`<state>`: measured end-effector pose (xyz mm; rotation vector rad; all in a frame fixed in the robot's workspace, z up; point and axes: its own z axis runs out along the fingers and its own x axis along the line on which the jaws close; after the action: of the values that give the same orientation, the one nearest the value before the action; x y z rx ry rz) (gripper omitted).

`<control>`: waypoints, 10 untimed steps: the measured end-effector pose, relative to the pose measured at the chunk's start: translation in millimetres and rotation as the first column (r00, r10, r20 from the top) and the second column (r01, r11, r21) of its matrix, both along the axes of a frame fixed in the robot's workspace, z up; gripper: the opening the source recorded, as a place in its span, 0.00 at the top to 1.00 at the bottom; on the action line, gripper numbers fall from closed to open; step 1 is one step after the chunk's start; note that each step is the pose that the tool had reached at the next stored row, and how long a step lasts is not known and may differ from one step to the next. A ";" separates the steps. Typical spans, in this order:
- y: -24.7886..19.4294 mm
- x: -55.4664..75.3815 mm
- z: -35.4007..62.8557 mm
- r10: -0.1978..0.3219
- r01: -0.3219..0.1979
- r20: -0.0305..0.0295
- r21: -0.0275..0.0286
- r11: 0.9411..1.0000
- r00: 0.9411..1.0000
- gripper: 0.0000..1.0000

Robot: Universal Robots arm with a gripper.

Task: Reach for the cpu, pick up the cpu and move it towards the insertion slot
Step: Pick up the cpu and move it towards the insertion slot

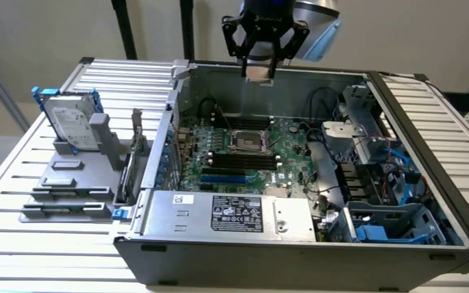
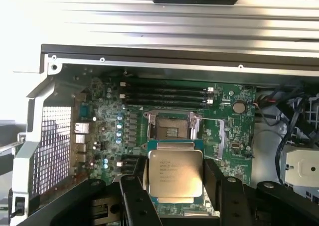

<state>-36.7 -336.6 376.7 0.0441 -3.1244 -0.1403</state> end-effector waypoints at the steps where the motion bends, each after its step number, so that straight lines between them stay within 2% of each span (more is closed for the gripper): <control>1: 2.4 0.0 -0.5 -0.001 0.001 0.000 0.000 1.000 1.000 0.45; 4: 5.8 0.0 -0.9 -0.012 0.012 0.000 0.000 1.000 1.000 0.45; 10: 8.2 0.0 -1.3 -0.053 0.053 0.000 0.000 0.999 0.999 0.45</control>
<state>-36.7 -328.5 375.5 -0.0381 -3.1274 -0.1406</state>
